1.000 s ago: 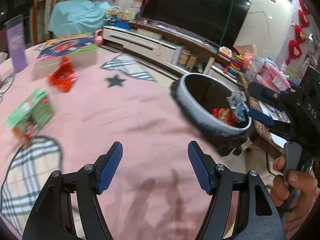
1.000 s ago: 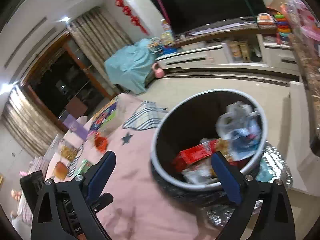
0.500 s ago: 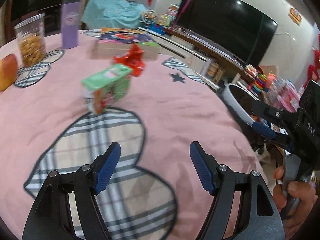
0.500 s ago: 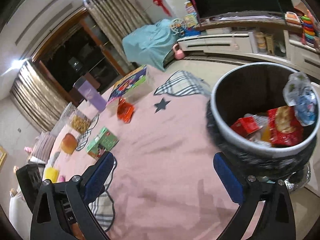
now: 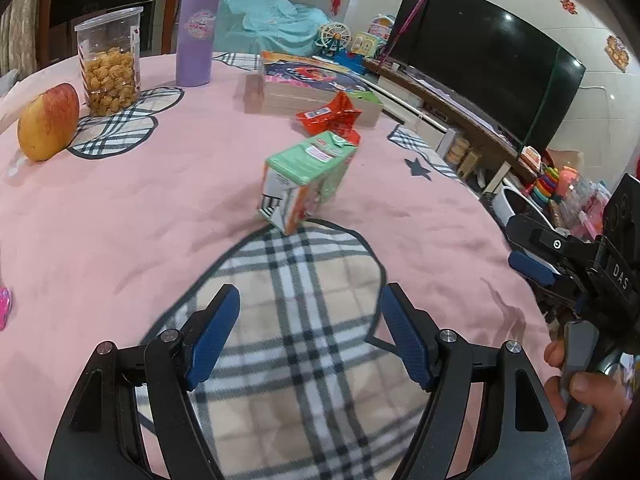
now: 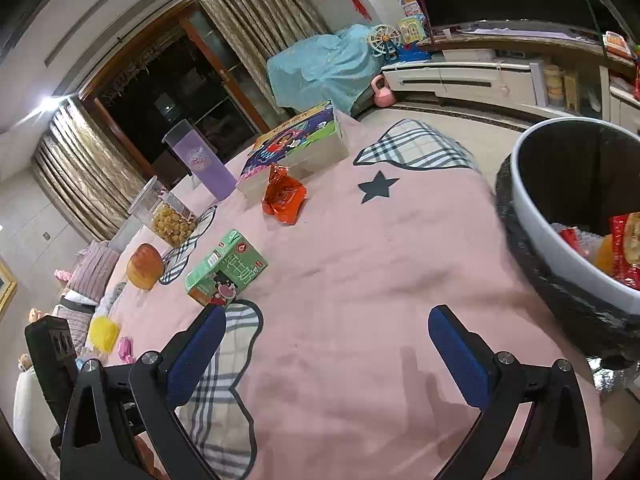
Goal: Collect trash
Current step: 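Move both open tools back over the table toward the green juice box, then grasp the green juice box with the left tool while the right tool grasps the orange chip bag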
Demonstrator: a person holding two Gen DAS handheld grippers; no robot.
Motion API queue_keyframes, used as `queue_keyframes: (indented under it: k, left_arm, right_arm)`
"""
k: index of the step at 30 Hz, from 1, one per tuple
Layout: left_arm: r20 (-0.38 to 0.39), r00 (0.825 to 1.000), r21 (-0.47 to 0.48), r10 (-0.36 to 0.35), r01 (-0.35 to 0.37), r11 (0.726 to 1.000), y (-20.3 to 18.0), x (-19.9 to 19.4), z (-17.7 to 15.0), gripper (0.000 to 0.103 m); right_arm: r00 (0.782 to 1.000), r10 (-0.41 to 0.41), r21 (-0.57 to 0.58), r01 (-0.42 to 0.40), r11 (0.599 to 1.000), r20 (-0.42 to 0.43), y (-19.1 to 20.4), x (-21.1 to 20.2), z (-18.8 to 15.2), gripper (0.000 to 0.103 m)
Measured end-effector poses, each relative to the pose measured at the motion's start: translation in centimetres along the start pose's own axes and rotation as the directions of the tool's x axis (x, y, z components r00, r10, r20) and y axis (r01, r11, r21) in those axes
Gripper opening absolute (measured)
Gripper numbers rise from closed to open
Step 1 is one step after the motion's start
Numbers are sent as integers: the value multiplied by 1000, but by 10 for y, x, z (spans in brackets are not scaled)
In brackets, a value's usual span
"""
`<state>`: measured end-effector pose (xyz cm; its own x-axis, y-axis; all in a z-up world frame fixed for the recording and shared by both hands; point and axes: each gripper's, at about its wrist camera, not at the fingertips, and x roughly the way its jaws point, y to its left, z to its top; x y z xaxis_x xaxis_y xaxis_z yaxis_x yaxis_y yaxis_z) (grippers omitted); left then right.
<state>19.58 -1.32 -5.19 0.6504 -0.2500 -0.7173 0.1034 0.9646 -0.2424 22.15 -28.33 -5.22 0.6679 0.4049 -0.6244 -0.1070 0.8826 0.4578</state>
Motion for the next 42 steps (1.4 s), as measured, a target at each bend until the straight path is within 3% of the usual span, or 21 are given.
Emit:
queue_keyframes:
  k: [12,26,27,28,29,30,34,38,42]
  left_arm:
    - [-17,1000,8,14,-13,1000,7,16,15,75]
    - [5,1000,73,8,-8,997,7,51,57,74]
    - [8,1000,80,5,-6,997,7,52,58,68]
    - [12,1000,91,-3,2,996,6,54,59,48]
    - [-4,1000,101,-12,12,995,5,57,59,37]
    - [-14,1000,102,-17,18,995,6,59,59,34]
    - [44,999,79,3,-6,997,13,46,55,32]
    - [106,991,-44,80,-76,996,41,24,51,30]
    - [107,988,-95,113,-103,990,56,27,44,30]
  right_arm:
    - [1000,0,6,0,1000,-26,-1,21,4,102]
    - [999,13,12,-13,1000,-52,-2,56,26,102]
    - [999,12,13,-12,1000,-53,-2,58,27,102]
    - [999,10,15,-9,1000,-52,-2,61,30,102]
    - [999,10,18,-9,1000,-51,-3,63,31,102]
    - [999,10,24,-9,1000,-52,-3,67,34,102]
    - [998,15,30,-13,999,-55,-1,79,40,102]
    - [998,25,1,-25,1000,-65,12,97,45,102]
    - [996,32,-22,-34,999,-78,26,119,53,102]
